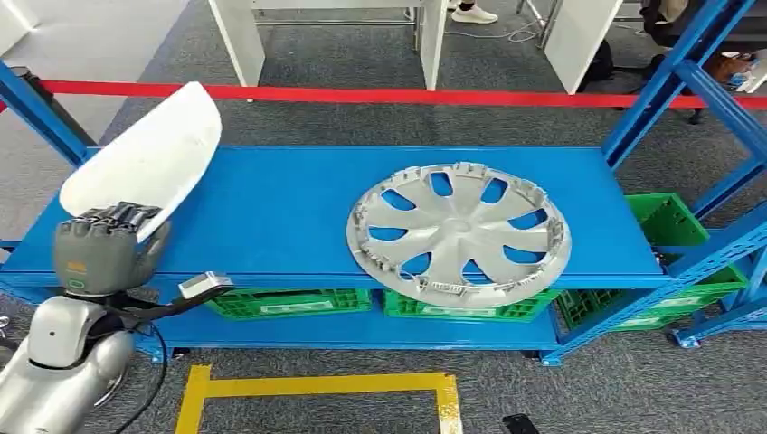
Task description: Take the parts from the cabinet and place them on the table.
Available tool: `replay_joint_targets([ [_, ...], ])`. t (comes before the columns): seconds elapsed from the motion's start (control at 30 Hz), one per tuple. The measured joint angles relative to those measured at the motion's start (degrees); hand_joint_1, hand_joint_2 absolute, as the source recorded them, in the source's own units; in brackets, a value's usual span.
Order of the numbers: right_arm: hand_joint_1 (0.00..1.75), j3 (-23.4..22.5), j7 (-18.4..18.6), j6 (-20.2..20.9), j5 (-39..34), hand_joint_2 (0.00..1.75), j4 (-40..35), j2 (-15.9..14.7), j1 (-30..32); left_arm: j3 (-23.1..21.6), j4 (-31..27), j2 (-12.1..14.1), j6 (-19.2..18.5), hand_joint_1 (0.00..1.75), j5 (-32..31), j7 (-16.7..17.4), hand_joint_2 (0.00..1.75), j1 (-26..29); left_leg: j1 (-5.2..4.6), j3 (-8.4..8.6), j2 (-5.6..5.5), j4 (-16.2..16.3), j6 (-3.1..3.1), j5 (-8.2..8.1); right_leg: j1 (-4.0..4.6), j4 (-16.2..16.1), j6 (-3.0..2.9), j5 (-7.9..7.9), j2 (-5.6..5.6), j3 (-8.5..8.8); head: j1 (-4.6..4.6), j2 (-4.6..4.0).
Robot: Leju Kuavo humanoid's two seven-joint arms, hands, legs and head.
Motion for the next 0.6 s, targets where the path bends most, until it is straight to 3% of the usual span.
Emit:
replay_joint_targets([
  [0.6,0.00,-0.5,0.0,0.1,0.0,0.00,0.0,0.1,0.0,-0.1,-2.4,1.2,1.0,1.75,-3.7,1.4,1.75,-0.7,0.00,-0.01,0.03,0.0,0.00,0.00,0.00,0.0,0.00,0.00,0.04,-0.01,0.00,0.00],
])
